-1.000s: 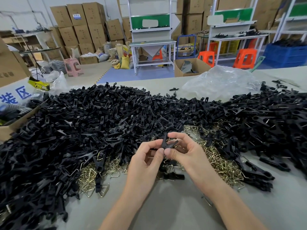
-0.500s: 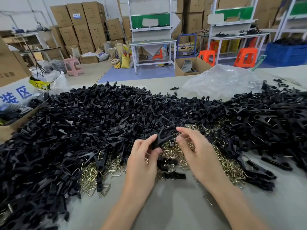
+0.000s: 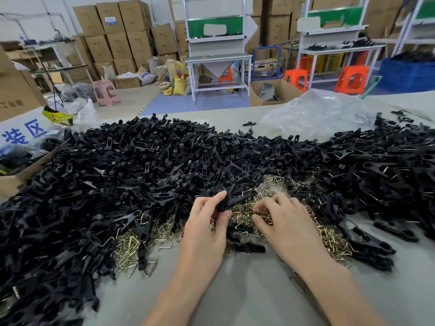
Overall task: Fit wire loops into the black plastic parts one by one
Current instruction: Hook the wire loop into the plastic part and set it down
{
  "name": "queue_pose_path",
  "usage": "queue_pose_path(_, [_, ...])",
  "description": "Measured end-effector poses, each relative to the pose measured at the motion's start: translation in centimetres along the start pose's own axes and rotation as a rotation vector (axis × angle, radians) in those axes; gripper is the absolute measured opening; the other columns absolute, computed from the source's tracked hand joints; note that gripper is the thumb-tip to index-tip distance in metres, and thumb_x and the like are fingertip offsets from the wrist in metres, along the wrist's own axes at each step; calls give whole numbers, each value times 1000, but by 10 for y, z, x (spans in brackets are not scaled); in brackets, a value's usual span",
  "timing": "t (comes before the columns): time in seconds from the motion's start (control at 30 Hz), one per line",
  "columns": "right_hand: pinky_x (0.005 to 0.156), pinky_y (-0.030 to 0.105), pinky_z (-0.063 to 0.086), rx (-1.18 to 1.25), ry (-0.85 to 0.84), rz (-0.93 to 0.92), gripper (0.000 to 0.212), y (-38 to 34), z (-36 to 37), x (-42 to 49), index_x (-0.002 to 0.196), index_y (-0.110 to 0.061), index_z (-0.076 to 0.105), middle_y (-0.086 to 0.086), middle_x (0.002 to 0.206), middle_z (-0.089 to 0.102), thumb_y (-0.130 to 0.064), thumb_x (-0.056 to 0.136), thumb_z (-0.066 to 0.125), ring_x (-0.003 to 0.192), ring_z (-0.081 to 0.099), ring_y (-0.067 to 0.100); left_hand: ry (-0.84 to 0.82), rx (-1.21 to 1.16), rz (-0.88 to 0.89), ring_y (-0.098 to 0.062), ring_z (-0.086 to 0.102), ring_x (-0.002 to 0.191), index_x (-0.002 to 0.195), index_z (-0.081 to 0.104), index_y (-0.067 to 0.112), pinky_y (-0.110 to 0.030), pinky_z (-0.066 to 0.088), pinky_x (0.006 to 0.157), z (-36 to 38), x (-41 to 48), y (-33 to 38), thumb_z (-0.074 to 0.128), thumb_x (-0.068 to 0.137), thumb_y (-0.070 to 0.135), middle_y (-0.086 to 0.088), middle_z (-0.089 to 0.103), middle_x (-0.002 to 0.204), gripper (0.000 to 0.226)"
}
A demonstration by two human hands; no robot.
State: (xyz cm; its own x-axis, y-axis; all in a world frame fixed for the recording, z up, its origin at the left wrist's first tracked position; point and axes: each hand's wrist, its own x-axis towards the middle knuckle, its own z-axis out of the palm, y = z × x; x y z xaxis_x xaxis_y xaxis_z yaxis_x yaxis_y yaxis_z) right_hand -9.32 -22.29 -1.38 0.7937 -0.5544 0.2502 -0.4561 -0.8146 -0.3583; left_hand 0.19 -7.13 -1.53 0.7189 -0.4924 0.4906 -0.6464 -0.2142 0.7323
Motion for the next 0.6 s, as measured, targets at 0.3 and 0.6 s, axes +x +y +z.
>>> queue_pose_path(0.3, [83,10,41,574,207,-16,8,-1,-7,3,91,-40,75,-23,97,67,-33,89,74,95,59,-1,15,-13,-9,7,54,105,134,59,27,-2,36,86,-2,1,-1,62,99,15,24,54,111,38])
queue_pose_path(0.6, [80,12,44,437,309,-151,44,-1,-14,0,119,-26,76,-11,99,65,7,93,63,86,57,0,7,-22,10,1,56,104,133,60,30,-4,37,85,-2,0,0,61,99,14,24,53,111,38])
